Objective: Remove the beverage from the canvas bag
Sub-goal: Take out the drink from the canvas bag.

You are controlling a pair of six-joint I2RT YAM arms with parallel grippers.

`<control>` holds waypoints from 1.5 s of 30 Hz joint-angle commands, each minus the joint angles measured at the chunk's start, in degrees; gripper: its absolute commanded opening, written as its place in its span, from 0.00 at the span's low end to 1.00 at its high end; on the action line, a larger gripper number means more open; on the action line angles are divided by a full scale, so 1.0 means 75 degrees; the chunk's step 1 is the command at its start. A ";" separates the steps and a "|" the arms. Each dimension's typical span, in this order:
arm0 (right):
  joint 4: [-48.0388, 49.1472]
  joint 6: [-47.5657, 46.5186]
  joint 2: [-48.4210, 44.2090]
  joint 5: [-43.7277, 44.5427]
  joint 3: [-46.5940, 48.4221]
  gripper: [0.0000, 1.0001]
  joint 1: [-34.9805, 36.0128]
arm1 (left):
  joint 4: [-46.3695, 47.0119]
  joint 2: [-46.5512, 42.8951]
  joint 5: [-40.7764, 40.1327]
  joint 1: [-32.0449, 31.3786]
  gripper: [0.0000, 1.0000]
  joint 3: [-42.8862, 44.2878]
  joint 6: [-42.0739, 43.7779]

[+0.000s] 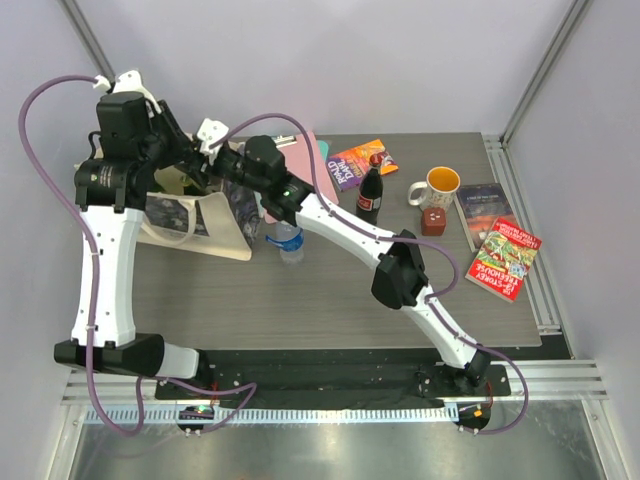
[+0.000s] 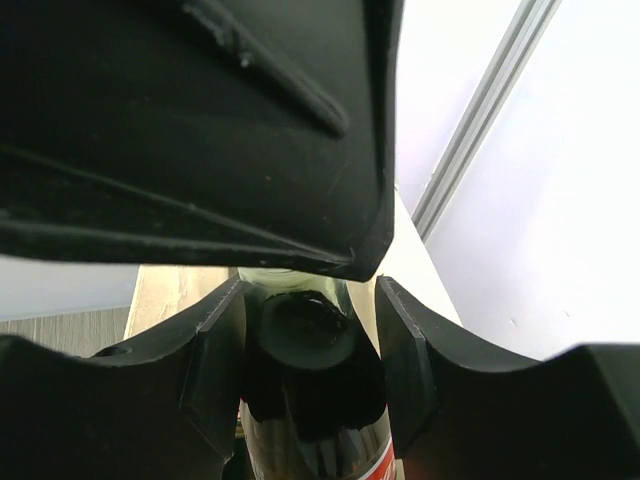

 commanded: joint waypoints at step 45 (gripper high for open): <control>0.1217 0.2671 -0.2732 -0.0167 0.0517 0.01 -0.0464 | 0.1994 -0.4041 -0.0862 -0.0011 0.89 -0.3611 -0.0522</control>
